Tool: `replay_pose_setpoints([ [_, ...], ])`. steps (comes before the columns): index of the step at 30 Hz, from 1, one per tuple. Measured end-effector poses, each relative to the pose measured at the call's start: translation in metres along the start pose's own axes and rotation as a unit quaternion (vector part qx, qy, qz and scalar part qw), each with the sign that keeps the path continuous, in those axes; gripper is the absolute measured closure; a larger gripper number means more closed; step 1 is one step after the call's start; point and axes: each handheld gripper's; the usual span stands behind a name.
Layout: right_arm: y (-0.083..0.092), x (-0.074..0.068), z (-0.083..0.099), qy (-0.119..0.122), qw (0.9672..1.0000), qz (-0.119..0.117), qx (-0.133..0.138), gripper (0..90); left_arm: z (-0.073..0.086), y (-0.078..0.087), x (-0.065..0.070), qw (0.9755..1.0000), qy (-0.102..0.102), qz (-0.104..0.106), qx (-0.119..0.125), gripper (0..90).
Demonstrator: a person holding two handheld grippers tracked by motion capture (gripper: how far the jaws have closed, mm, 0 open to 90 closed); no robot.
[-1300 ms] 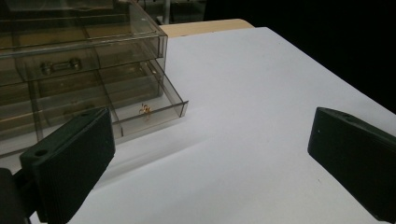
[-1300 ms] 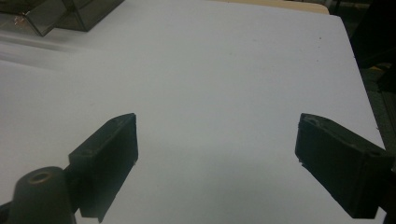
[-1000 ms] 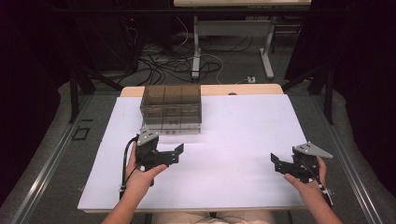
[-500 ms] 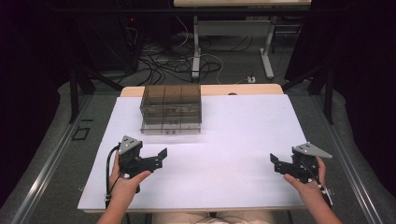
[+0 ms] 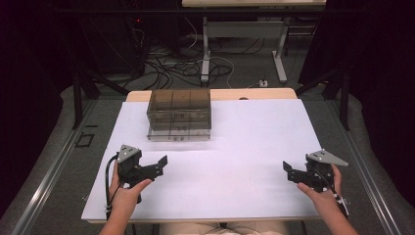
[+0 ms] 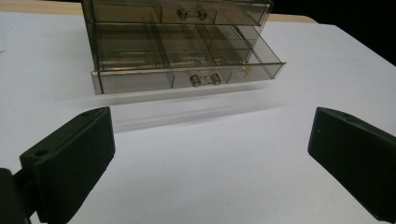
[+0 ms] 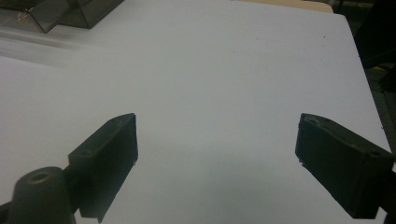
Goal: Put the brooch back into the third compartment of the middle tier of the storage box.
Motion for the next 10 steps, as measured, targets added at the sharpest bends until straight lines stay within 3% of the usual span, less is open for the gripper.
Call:
replay_pose_setpoints([
  [10,0.0,0.0007,0.0002,-0.004,1.0,0.0,0.0,12.6,-0.0004,0.0008,-0.0021,1.0,0.005,0.007,-0.001,0.7],
])
Point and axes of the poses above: each handheld gripper's, and its own axes: y roughly backward along the jaws, z roughly out of its underside, x roughly to its right
